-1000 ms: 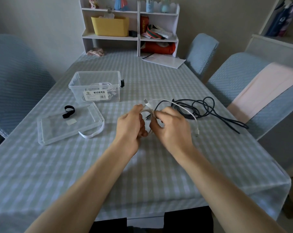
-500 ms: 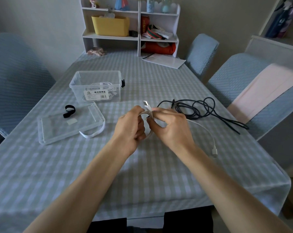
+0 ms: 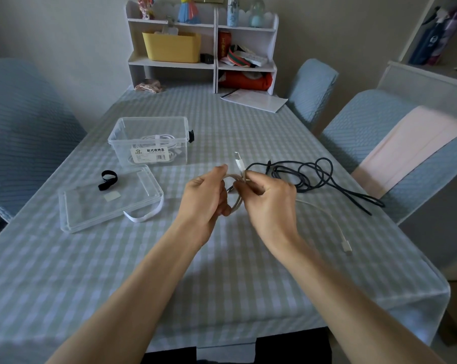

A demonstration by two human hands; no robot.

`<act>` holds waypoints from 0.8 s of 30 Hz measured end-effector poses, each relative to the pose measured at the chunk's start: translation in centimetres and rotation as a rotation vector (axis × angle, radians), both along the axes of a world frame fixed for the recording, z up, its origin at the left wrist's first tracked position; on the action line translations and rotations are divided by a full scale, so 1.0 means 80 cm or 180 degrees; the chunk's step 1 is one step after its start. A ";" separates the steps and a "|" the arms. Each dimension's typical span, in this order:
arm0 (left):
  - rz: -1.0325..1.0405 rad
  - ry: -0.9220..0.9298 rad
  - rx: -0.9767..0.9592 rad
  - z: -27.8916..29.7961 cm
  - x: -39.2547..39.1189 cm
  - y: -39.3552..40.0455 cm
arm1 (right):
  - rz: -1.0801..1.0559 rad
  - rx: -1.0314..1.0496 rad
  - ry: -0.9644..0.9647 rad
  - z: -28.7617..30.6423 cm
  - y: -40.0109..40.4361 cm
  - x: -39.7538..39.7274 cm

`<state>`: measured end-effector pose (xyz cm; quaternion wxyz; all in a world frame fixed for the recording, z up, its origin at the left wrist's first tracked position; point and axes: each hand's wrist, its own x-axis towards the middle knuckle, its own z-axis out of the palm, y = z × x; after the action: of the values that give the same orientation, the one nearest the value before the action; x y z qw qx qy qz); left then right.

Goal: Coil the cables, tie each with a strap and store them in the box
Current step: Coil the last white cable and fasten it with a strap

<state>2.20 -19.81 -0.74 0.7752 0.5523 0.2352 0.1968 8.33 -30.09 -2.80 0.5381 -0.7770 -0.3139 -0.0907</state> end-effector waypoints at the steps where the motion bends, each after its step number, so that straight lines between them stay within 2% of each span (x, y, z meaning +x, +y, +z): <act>1: 0.0010 -0.0016 -0.0044 0.000 -0.001 0.001 | 0.0055 0.0020 0.0073 0.002 0.000 -0.001; 6: -0.0128 -0.0105 -0.0022 0.003 -0.005 0.006 | 0.0308 -0.0344 0.0416 0.021 -0.003 0.001; 9: -0.0246 -0.0109 0.0045 0.006 -0.007 0.007 | 0.0255 -0.0789 0.0476 0.038 -0.003 0.012; 11: -0.0297 -0.0132 0.0042 0.009 -0.006 0.008 | 0.0167 -0.0792 0.0564 0.047 -0.002 0.015; 14: -0.0274 -0.0298 -0.0139 0.015 -0.006 0.010 | -0.0025 -0.0403 0.0793 0.052 -0.003 0.020; 19: -0.0187 -0.0303 -0.0129 0.011 -0.009 0.023 | -0.0152 0.0798 0.1864 0.071 -0.004 0.024; 24: -0.0922 0.0147 0.0215 -0.004 -0.003 0.022 | -0.0159 0.1348 0.2319 0.084 0.005 0.026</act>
<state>1.97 -18.05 -1.09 0.7709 0.6105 0.1640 0.0779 10.42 -29.70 3.90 0.7594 -0.6379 -0.0586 0.1143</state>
